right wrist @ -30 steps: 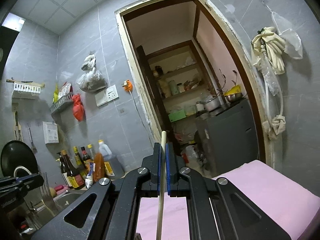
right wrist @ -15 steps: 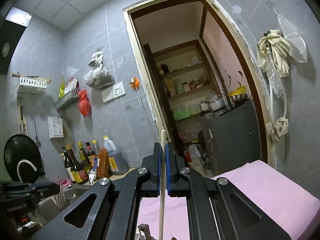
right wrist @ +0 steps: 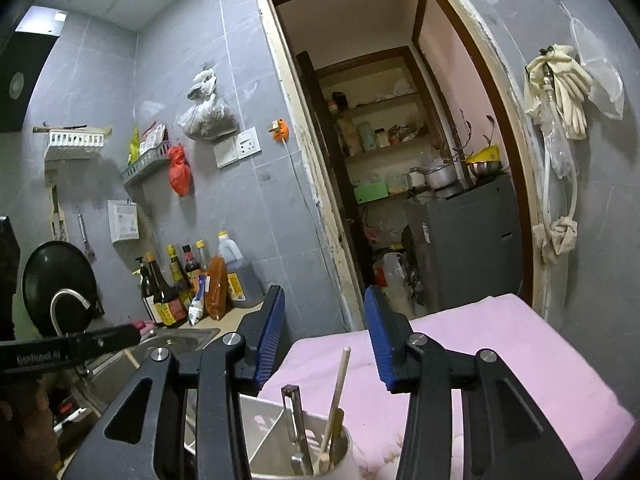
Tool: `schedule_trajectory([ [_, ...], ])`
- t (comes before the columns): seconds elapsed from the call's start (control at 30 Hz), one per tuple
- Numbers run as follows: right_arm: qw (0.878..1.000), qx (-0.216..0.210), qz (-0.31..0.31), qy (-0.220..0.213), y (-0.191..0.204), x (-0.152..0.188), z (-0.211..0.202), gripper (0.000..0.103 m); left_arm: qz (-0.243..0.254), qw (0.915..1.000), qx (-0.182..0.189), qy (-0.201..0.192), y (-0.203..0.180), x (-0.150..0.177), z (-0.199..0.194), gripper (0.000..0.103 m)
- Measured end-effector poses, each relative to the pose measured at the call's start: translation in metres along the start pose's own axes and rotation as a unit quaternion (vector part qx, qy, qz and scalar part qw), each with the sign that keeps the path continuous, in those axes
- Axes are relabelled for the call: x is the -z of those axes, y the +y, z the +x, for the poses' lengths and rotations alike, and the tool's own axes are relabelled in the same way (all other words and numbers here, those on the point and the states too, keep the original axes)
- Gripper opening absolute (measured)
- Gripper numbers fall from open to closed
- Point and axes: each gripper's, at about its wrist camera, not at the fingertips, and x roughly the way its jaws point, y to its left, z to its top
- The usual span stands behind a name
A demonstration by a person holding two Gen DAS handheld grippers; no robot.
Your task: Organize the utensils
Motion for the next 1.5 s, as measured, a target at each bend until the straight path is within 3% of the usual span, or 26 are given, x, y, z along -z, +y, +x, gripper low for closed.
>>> schedule_trajectory([
  [0.1,1.000,0.005,-0.008,0.008,0.001,-0.008,-0.013,0.038,-0.011,0.9999,0.006,-0.008,0.001,-0.002,-0.006,0.043],
  [0.27,1.000,0.016,-0.017,0.012,0.004,-0.022,-0.039,0.051,-0.017,0.9995,0.018,-0.018,-0.003,-0.004,-0.018,0.053],
  [0.33,0.999,0.024,-0.021,0.020,0.006,-0.029,-0.049,0.059,-0.016,0.9994,0.022,-0.023,-0.006,-0.004,-0.024,0.059],
  [0.4,0.999,0.035,-0.022,0.030,0.007,-0.033,-0.060,0.076,-0.017,0.9991,0.027,-0.028,-0.010,-0.004,-0.030,0.065],
  [0.67,0.996,0.071,-0.026,0.048,0.009,-0.049,-0.103,0.094,-0.002,0.9988,0.033,-0.037,-0.023,0.000,-0.059,0.096],
  [0.97,0.993,0.071,-0.032,0.086,-0.001,-0.042,-0.140,0.101,0.012,0.9997,0.007,-0.022,-0.036,0.026,-0.087,0.101],
  [1.3,0.988,0.092,-0.032,0.118,-0.009,-0.022,-0.192,0.102,0.027,0.9994,-0.014,0.016,-0.048,0.070,-0.115,0.101],
  [1.5,0.986,0.103,-0.035,0.124,-0.010,-0.007,-0.230,0.102,0.006,0.9987,-0.023,0.045,-0.049,0.099,-0.132,0.101],
])
